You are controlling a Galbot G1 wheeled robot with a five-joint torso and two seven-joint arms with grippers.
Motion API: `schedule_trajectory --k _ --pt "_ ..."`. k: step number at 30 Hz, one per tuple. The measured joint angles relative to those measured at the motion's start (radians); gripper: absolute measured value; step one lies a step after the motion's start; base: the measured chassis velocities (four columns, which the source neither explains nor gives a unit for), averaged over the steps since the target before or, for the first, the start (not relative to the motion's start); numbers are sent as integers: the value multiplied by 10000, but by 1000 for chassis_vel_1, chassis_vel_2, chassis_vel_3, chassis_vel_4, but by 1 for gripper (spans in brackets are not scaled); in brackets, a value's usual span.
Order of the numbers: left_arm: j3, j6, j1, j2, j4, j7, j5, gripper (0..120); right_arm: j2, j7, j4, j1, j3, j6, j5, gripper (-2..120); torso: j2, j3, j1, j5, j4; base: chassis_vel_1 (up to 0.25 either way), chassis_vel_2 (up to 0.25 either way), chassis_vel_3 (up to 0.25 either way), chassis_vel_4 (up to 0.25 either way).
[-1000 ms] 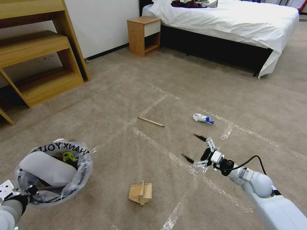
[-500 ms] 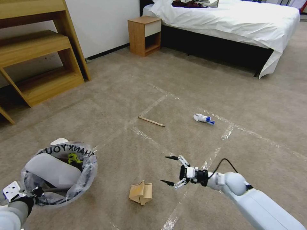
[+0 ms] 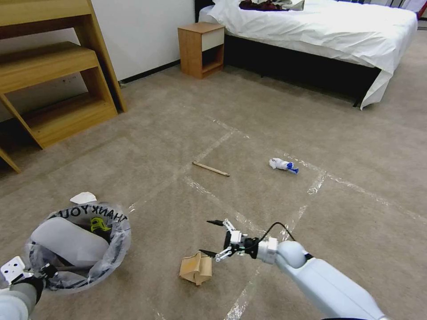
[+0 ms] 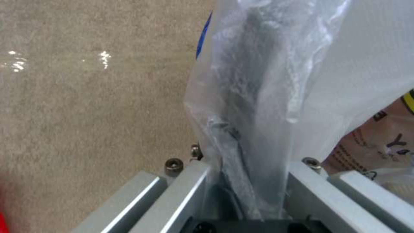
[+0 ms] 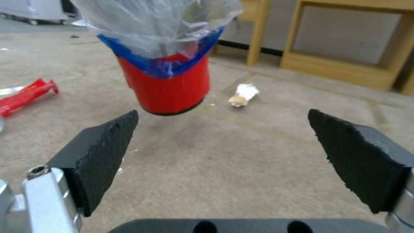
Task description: Pick up the trash bin and place the garbage on the floor into it.
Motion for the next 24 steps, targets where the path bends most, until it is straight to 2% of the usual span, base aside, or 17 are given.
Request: schedule_trajectory --k 5,11,15,19,24 --pt "98 -23 -18 -55 33 33 110 0 524 -156 -556 540 -511 43 69 100 0 0 0 2 3 0 0 0 0" --pt "174 -35 1 -70 87 113 243 0 488 -166 -593 642 -729 -11 -23 100 0 0 0 3 1 0 0 0 0" --pt "191 -35 -60 -69 82 143 249 0 318 -85 -625 593 -621 81 -346 100 0 0 0 5 1 0 0 0 0" --pt "209 -37 -95 -11 156 169 254 0 -275 -352 -370 513 -575 256 -722 100 0 0 0 4 -2 0 0 0 0" --pt "308 -37 -132 -10 177 174 304 0 -536 -491 -295 421 -623 335 -741 100 0 -1 0 4 -1 0 0 0 0"
